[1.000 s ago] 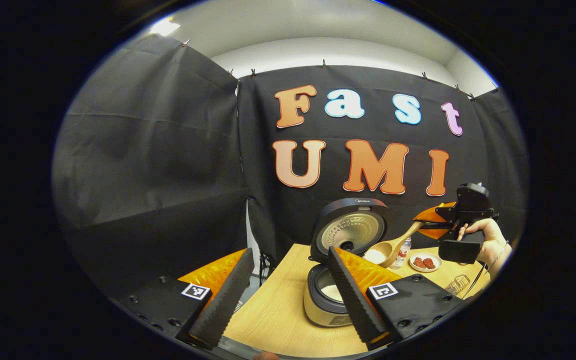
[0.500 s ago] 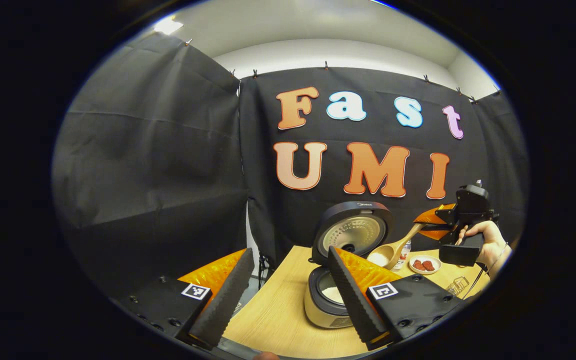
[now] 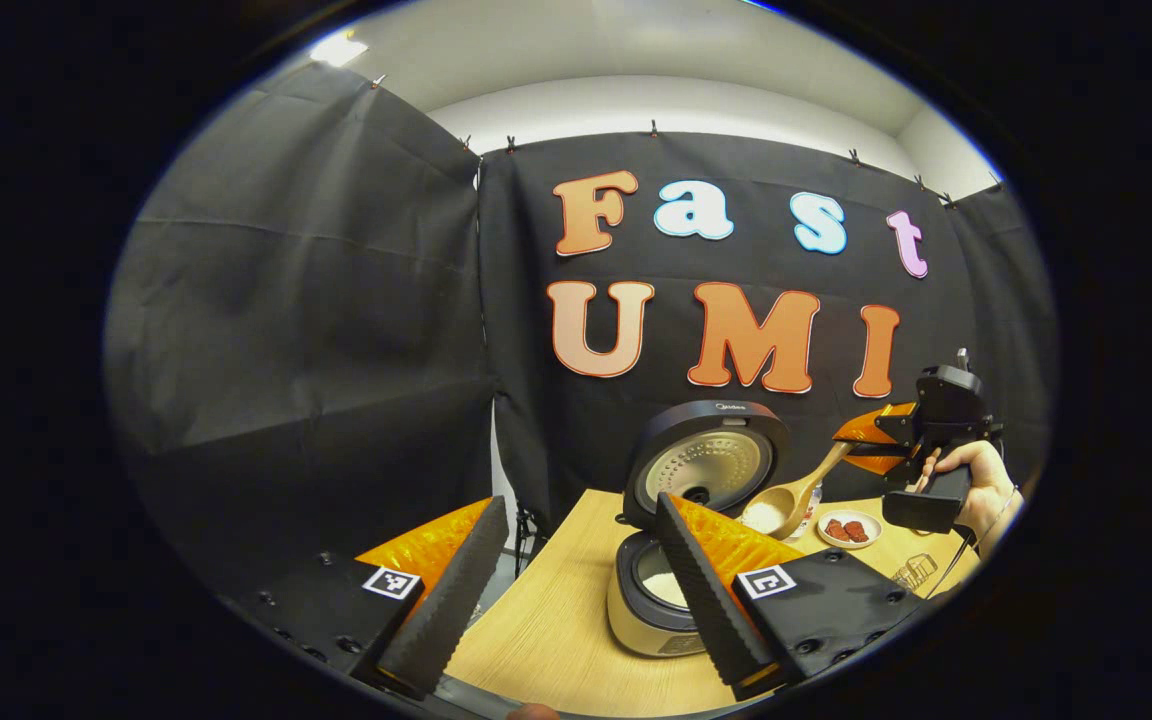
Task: Close the left gripper, press the button to open the rice cooker; take a wooden spoon from the chopstick holder with the right hand, scoop a spoonful of rice and pour it into the rice cooker, then put the wooden spoon back into the chopstick holder.
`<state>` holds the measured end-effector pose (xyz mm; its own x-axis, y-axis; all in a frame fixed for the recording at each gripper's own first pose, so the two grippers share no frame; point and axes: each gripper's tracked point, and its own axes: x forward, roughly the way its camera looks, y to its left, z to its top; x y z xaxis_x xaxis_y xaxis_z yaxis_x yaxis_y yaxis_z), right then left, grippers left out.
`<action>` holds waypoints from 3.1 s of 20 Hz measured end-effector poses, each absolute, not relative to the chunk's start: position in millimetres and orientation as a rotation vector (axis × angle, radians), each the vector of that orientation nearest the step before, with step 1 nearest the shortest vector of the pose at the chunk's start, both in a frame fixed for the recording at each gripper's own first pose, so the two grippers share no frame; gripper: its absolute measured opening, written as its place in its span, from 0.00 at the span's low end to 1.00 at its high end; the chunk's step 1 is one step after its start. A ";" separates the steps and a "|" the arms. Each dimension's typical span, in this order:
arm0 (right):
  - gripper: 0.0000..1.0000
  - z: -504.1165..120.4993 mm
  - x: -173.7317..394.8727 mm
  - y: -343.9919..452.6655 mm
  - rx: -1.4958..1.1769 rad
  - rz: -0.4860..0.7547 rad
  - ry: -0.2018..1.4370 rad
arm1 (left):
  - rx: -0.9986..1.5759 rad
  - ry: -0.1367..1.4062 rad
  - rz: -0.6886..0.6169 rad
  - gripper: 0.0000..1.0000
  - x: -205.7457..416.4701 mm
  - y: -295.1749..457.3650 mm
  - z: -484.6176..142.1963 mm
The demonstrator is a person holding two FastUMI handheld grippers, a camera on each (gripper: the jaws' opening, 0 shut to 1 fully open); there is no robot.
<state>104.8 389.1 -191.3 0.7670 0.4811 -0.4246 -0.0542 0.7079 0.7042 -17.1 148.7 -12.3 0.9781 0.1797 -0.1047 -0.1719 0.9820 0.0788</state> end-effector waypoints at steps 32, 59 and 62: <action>0.15 -162.8 61.5 442.9 0.235 0.606 0.409 | 0.047 0.121 0.196 0.98 -20.4 157.3 -20.4; 0.15 -180.5 34.2 451.8 0.019 0.738 0.325 | 0.016 0.110 0.195 0.99 -28.2 161.5 -16.4; 0.15 -167.3 40.6 436.0 0.039 0.716 0.313 | 0.030 0.102 0.204 0.99 -25.8 162.5 -11.8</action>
